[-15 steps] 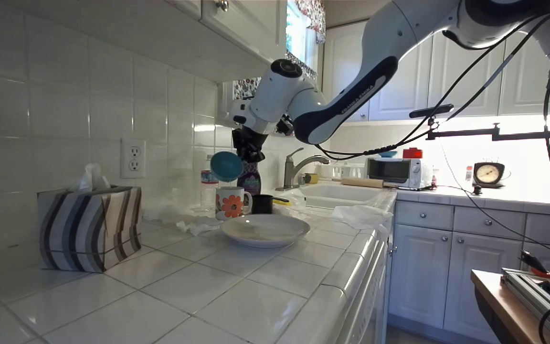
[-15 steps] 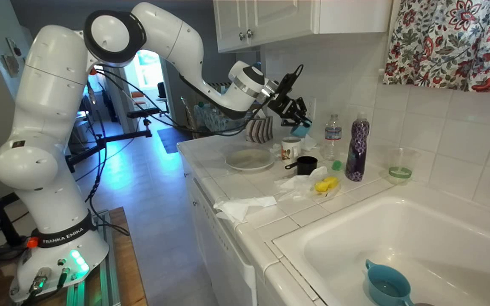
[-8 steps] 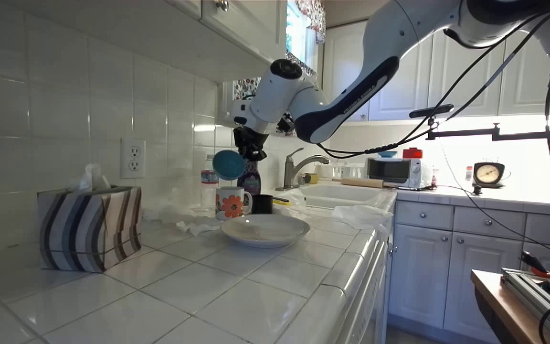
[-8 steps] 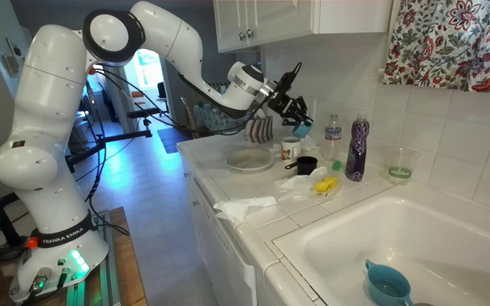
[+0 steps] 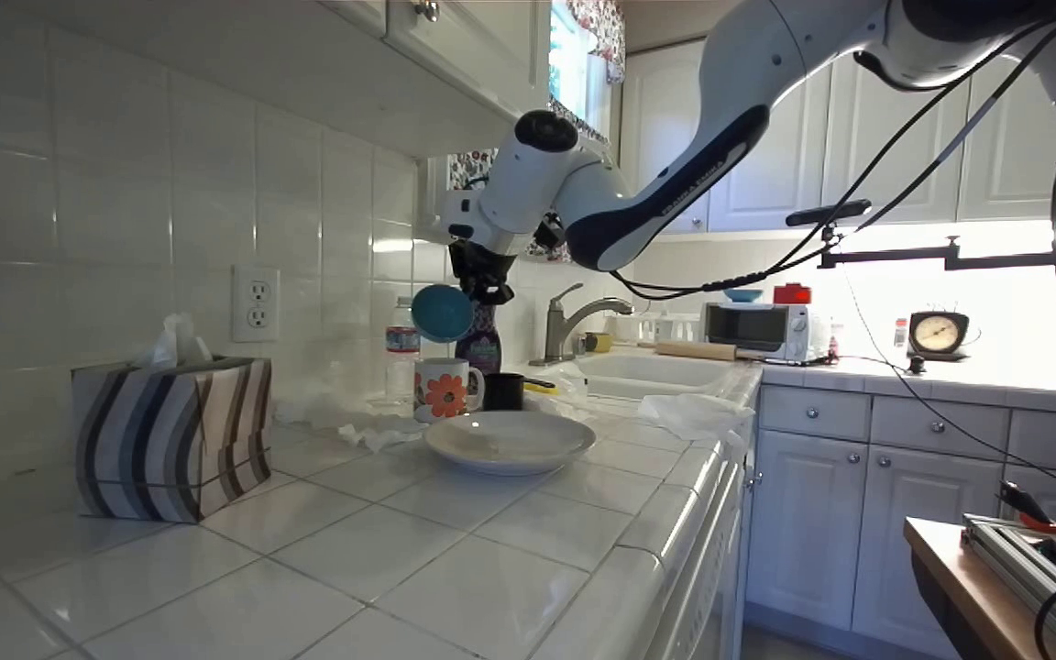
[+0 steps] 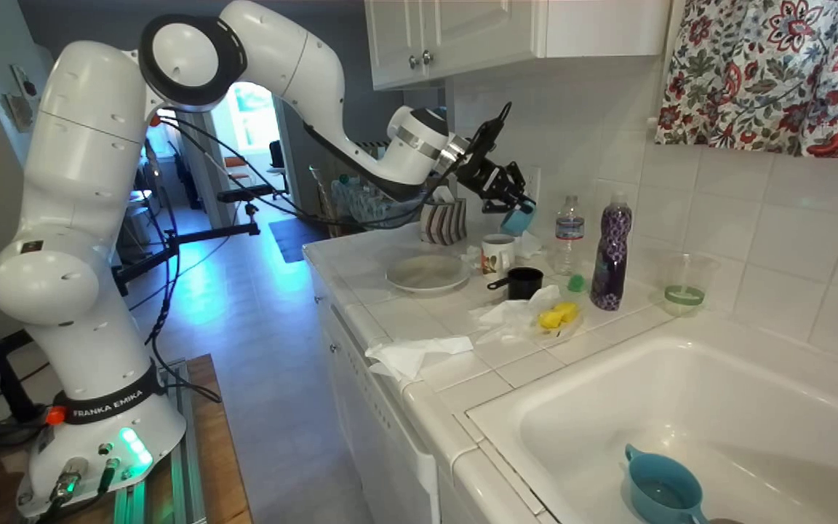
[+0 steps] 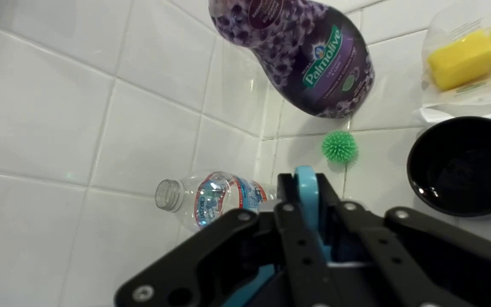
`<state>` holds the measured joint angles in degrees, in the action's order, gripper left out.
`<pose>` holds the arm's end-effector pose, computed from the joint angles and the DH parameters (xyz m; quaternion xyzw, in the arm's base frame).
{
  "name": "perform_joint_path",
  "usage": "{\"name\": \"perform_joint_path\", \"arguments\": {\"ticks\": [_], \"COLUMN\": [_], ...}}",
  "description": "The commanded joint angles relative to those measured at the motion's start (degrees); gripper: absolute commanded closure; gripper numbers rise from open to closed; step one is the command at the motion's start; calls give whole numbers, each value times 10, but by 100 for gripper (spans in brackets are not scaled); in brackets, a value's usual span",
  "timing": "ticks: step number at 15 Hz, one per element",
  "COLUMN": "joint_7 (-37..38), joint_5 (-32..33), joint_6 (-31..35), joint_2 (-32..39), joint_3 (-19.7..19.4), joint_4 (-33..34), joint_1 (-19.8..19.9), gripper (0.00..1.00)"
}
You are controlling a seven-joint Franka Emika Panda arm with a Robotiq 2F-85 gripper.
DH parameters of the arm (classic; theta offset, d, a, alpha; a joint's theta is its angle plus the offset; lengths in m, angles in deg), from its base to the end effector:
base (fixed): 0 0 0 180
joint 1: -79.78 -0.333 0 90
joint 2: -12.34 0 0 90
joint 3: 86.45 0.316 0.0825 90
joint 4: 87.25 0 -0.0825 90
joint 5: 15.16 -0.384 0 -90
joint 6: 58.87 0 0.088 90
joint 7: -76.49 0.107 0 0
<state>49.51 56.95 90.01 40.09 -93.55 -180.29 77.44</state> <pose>0.7128 -0.0271 0.3847 0.6723 0.5654 0.0613 0.4739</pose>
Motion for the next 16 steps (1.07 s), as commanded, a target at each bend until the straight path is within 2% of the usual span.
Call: {"name": "perform_joint_path", "arguments": {"ticks": [1,16], "joint_7": [26,25], "joint_5": [39,85], "joint_6": [-25,-103], "joint_2": [-25,-25], "joint_3": [10,33], "joint_4": [-24,-21], "joint_1": [2,-8], "gripper": [97,97]}}
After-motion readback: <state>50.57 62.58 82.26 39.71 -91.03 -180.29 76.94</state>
